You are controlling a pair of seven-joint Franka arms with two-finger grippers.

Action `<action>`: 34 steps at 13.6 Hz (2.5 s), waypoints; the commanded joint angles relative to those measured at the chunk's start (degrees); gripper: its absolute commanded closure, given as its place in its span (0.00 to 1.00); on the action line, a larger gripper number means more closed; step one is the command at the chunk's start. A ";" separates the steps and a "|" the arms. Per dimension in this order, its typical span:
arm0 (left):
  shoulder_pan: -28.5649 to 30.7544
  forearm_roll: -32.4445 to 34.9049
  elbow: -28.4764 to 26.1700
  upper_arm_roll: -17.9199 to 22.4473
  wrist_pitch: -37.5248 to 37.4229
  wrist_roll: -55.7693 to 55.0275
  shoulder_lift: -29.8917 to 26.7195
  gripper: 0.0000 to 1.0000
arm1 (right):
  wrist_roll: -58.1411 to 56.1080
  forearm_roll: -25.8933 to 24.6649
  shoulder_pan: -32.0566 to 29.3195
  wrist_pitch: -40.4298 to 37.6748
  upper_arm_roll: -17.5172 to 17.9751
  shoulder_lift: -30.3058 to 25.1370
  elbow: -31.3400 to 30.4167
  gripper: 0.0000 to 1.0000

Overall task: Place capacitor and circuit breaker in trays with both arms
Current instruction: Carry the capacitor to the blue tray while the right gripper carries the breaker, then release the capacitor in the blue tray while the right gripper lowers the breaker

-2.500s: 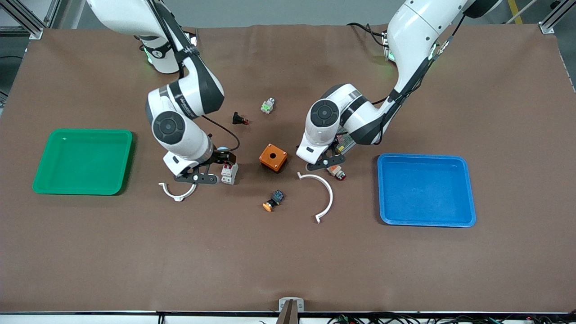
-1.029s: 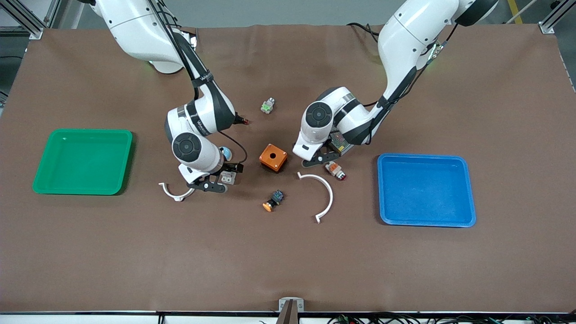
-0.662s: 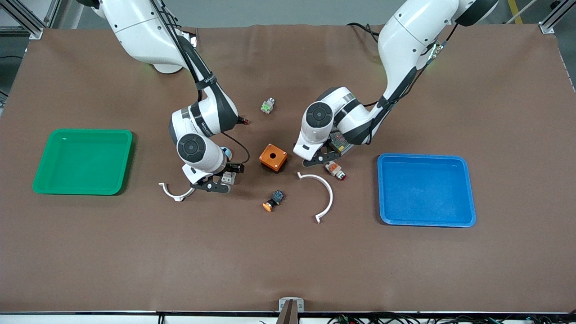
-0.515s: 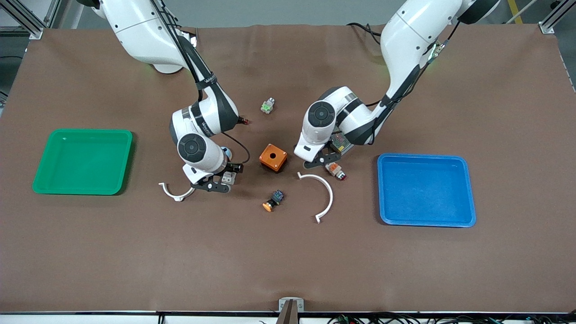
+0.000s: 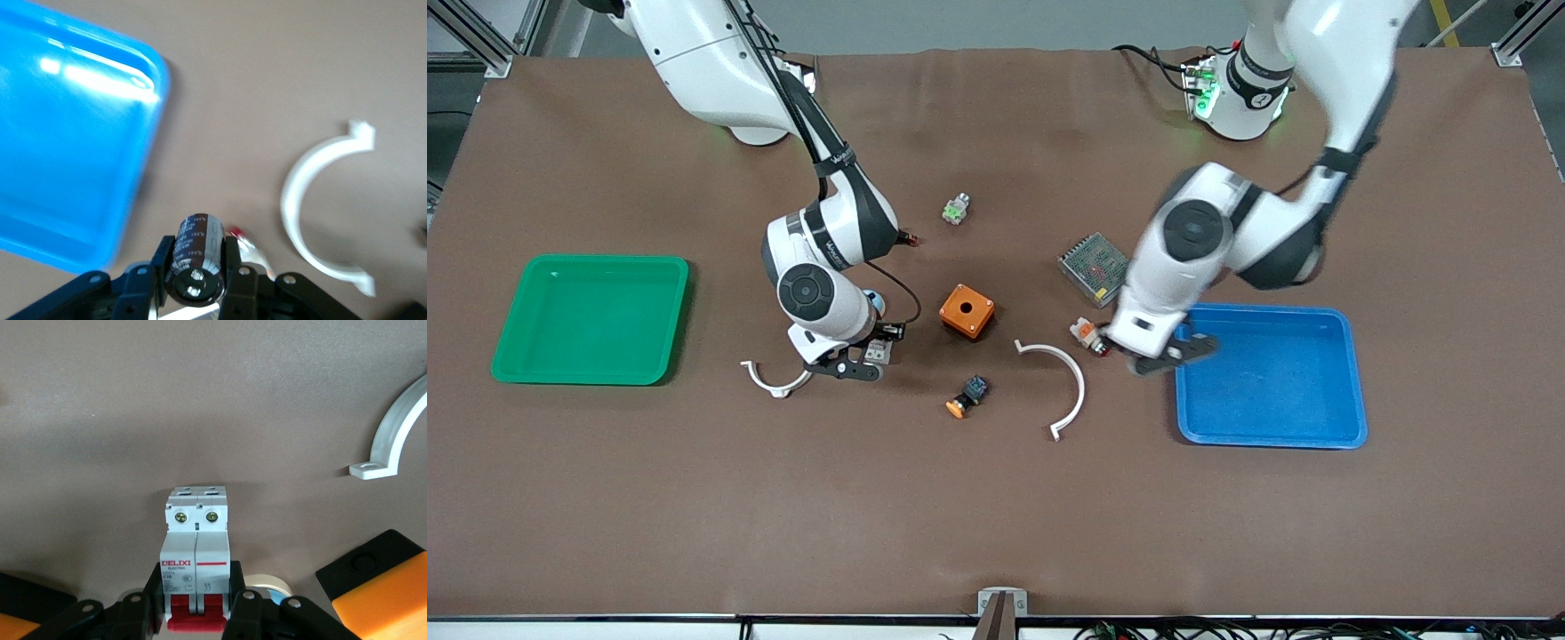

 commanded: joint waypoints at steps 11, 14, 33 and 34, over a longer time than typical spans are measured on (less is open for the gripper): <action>20.71 3.94 -7.27 -0.28 3.61 23.47 6.92 0.96 | -10.64 -1.24 -19.65 -34.61 -0.86 -19.27 5.01 0.78; 22.21 6.24 -7.09 -0.28 5.55 23.65 9.29 0.90 | -20.93 -6.24 -28.00 -37.09 -0.77 -20.42 4.83 0.77; 22.12 0.47 19.42 -7.84 -27.71 32.69 -10.99 0.00 | -52.96 -14.97 -53.52 6.22 -0.77 -13.76 -16.70 0.77; 22.30 -1.56 20.67 -7.84 -30.02 34.44 -11.52 0.00 | -52.95 -14.97 -53.61 8.15 -0.68 -12.09 -16.61 0.77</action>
